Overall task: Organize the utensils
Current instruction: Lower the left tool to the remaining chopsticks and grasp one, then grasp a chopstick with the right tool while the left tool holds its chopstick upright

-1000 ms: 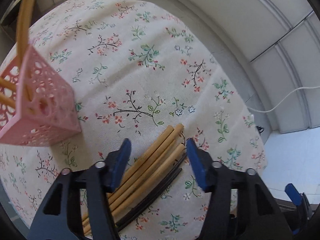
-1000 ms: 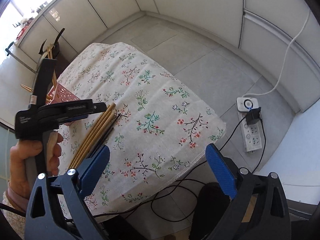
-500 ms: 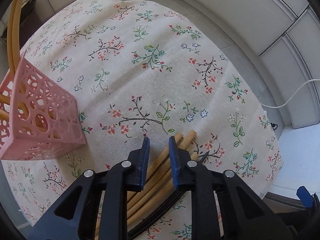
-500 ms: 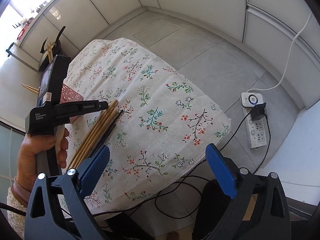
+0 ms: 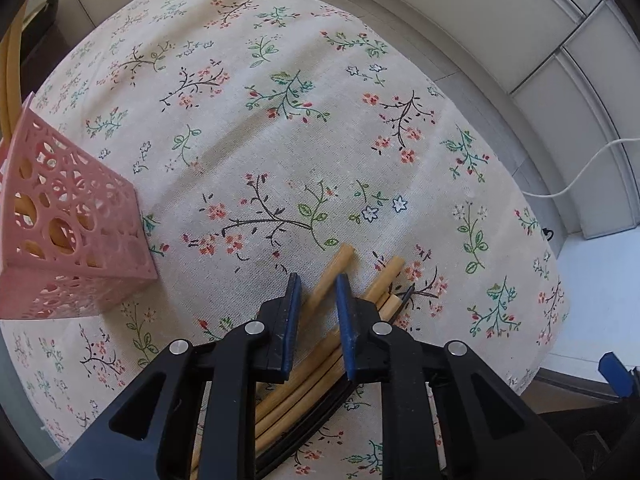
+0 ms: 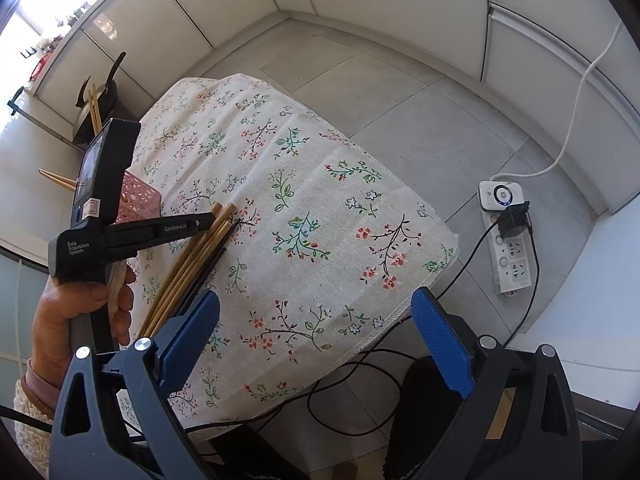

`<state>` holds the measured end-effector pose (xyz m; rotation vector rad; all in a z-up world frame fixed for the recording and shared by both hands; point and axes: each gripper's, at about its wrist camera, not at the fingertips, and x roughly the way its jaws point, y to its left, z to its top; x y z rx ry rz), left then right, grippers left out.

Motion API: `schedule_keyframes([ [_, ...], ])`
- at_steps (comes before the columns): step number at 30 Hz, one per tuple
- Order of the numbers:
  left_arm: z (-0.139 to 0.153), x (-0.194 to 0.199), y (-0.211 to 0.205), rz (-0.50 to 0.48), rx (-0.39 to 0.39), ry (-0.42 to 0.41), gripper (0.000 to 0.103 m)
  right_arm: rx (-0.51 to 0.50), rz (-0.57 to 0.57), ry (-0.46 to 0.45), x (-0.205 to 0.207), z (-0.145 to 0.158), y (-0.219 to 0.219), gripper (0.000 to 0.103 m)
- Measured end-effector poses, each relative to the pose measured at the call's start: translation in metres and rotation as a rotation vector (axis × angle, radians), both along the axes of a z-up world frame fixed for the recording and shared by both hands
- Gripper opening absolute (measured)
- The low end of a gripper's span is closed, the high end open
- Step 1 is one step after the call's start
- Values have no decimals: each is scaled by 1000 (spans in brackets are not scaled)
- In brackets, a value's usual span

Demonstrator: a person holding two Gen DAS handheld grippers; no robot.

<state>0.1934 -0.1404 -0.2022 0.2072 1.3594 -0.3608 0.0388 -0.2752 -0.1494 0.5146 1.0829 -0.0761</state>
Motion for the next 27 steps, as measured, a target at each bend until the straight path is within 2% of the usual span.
schedule_keyframes([
  [4,2,-3,10,18,-33,-19,10,17,-9,8,4,-2,1,94],
  [7,15,-15,26,26,-55,-101,6,49,-37,0,16,-4,0,94],
  [10,38,-33,38,22,-70,-163,6,160,-60,41,38,-13,-1,89],
  [16,91,-81,64,2,-86,-283,6,262,-26,136,90,-32,29,54],
  [19,108,-95,75,12,-114,-314,6,229,-10,173,117,-42,46,42],
  [22,120,-103,82,16,-119,-351,6,217,-14,200,133,-52,56,36],
  [27,129,-107,97,24,-135,-368,6,194,7,220,149,-60,79,32],
])
